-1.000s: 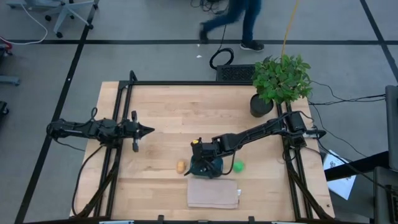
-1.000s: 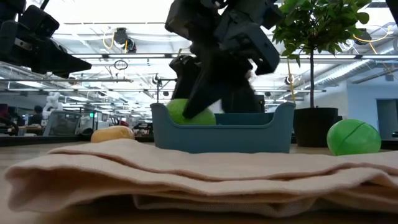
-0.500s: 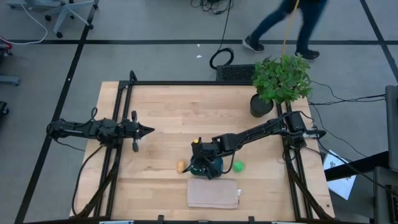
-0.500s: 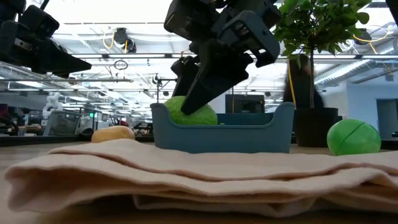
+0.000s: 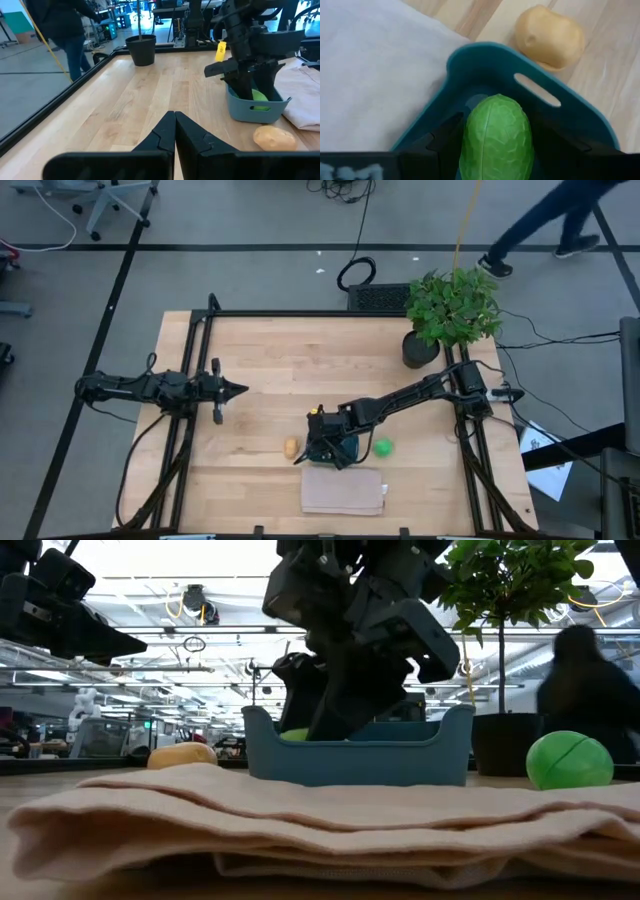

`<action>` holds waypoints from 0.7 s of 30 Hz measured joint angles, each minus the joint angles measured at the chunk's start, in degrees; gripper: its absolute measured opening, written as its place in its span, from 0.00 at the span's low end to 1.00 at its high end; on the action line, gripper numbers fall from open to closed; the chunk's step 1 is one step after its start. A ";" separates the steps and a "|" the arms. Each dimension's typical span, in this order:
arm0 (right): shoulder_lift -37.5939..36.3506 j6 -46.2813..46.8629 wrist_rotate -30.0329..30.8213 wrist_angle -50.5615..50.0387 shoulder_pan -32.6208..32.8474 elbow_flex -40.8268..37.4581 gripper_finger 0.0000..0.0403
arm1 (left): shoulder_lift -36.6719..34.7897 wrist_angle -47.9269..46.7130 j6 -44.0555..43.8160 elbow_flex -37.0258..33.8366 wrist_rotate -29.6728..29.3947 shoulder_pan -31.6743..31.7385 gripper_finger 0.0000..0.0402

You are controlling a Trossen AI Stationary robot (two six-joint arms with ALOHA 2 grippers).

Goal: Pick and placing Produce into tupperware
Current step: Put the green melon into the dark blue bin

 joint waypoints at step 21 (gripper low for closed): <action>-0.02 3.02 0.14 -0.24 -0.02 0.00 0.65 | 0.00 0.04 -0.02 -0.01 -0.02 0.01 0.02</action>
